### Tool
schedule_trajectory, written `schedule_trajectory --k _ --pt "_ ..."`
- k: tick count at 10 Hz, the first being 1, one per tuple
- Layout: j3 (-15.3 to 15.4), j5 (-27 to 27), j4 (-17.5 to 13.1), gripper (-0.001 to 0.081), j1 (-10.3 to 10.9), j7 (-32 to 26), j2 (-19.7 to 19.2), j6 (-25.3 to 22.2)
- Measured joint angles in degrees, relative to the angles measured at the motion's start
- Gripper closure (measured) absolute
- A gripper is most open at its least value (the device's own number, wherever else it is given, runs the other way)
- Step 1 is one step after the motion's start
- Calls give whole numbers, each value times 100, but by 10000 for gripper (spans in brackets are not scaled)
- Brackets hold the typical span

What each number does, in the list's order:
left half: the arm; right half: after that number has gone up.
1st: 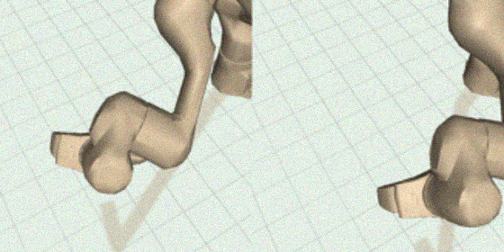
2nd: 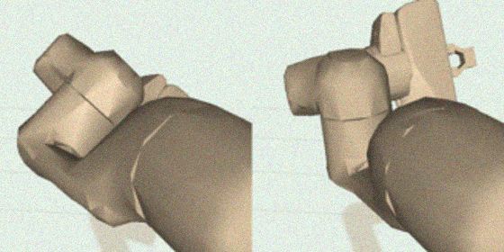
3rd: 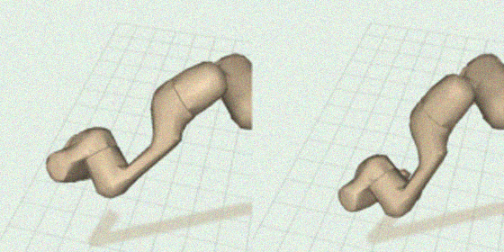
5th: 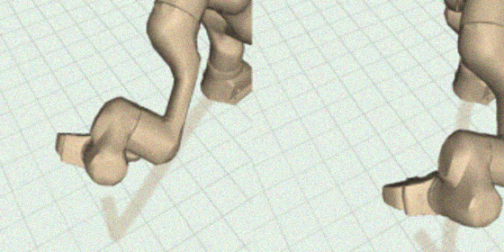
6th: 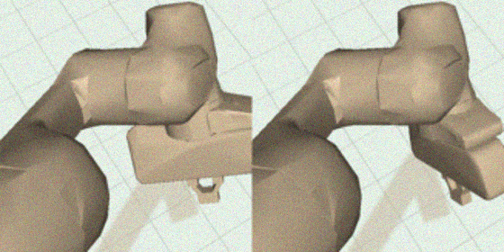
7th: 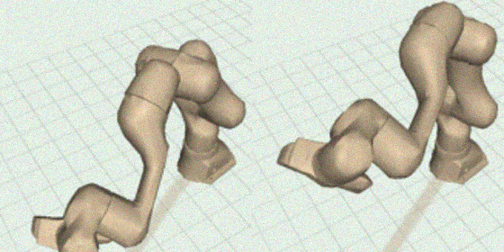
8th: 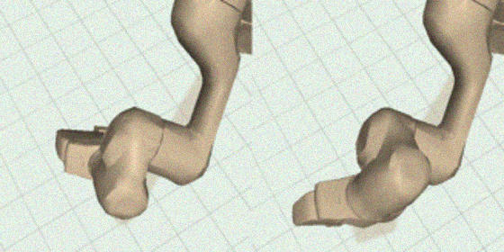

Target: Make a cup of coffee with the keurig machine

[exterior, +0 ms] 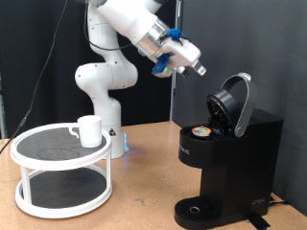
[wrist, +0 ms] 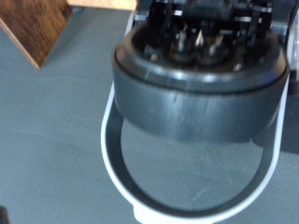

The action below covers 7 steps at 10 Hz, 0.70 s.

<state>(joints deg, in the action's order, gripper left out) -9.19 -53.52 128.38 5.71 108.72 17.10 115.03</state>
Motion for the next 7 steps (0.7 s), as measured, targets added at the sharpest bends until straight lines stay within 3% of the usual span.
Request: schedule_trajectory --k 2,5,7 --pt "69 13 -221 72 12 133 -65 -87" --pt "113 61 -267 72 9 148 -79 -87" --pt "145 -359 -291 72 37 229 -79 4"
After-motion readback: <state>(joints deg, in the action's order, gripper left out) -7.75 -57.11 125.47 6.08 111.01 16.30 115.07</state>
